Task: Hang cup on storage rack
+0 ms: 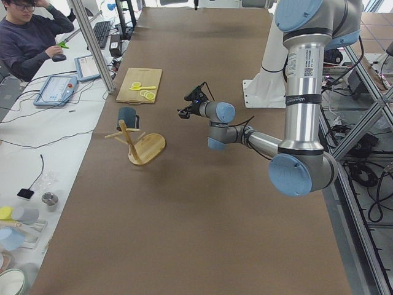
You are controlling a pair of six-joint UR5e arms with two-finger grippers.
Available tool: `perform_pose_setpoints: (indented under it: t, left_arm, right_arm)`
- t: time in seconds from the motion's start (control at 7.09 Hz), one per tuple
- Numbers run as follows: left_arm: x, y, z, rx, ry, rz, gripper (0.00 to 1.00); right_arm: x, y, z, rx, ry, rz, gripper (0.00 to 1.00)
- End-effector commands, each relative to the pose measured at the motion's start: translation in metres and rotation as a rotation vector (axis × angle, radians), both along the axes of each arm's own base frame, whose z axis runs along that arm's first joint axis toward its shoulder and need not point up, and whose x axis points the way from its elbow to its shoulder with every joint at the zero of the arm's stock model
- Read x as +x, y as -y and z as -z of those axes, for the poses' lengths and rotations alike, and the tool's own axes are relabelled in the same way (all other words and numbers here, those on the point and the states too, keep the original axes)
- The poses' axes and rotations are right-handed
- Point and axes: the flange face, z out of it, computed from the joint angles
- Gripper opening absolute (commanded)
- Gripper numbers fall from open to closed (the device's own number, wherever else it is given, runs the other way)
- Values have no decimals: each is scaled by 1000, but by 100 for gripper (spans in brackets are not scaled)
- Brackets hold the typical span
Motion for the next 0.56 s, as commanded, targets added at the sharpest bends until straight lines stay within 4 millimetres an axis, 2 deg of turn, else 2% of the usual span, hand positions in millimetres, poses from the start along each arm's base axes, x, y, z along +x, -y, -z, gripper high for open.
perform_pose_setpoints:
  t: [0.0, 0.42]
  left_arm:
    - [-24, 27, -20, 46, 304, 55, 99]
    - [-61, 62, -38, 59, 621, 92, 99]
  right_arm:
    - [0, 1, 0, 1, 0, 0, 100]
    - [0, 1, -1, -2, 0, 0, 100]
